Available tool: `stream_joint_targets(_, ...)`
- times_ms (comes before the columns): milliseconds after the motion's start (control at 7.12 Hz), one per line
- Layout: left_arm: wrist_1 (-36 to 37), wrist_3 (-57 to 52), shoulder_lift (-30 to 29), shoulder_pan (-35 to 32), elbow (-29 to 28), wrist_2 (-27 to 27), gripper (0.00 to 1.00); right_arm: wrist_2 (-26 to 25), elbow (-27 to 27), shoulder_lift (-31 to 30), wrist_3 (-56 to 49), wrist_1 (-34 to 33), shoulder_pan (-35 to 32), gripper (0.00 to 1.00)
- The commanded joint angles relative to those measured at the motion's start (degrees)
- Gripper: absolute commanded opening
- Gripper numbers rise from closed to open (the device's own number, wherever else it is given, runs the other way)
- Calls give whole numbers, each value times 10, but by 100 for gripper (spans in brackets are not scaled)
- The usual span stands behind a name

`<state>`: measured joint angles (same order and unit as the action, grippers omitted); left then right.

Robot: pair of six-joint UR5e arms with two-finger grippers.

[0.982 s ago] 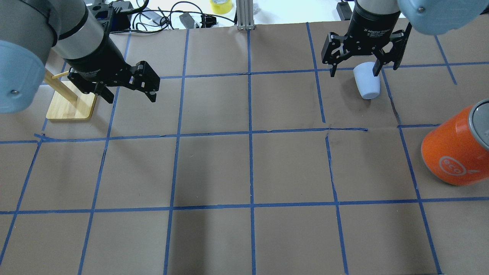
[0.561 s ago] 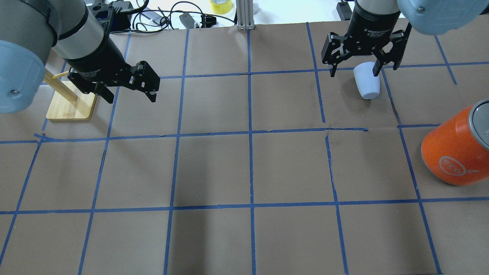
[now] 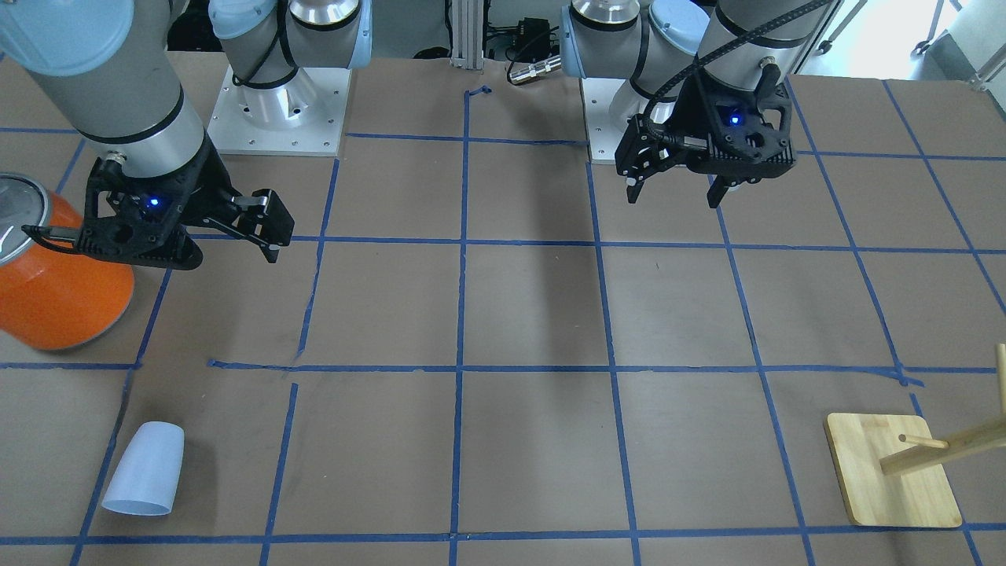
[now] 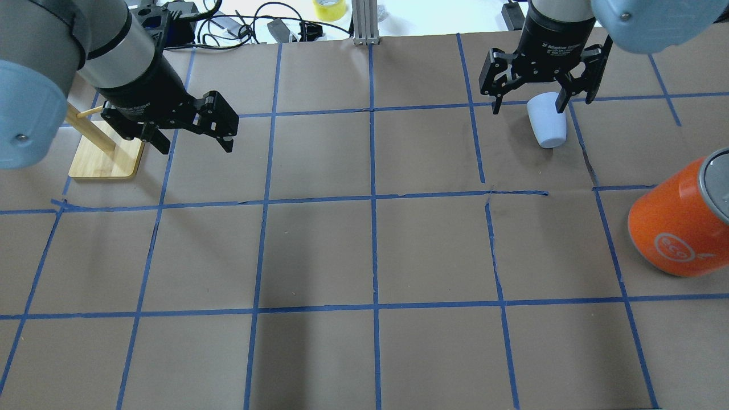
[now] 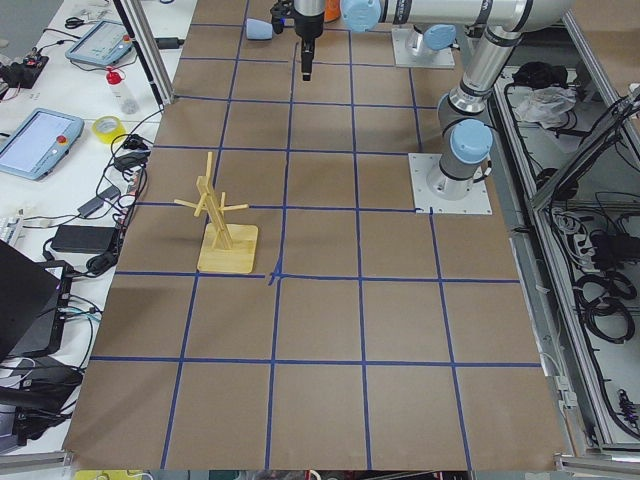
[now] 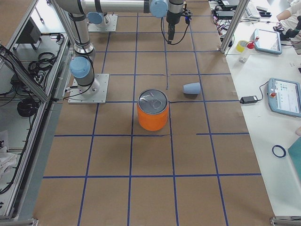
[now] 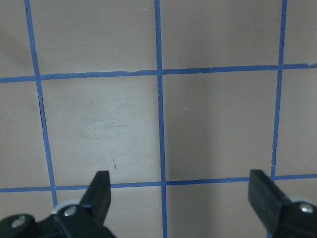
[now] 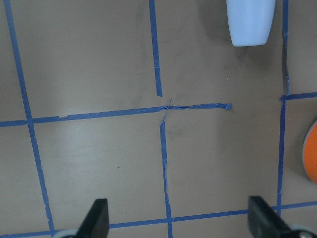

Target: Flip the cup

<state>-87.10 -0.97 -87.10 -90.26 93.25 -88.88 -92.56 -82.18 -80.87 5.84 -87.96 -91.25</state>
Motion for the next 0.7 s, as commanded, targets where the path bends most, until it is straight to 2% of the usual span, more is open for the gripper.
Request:
stream_joint_targets(0, 0, 0, 0, 0, 0, -1, 100, -2, -1, 2, 1, 5, 6, 100)
stream_joint_targets(421, 0, 0, 0, 0, 0, 0, 100, 3, -2, 18, -38, -16, 60, 100)
stream_joint_targets(561, 0, 0, 1, 0, 0, 0, 100, 10, -2, 31, -91, -57, 85, 100)
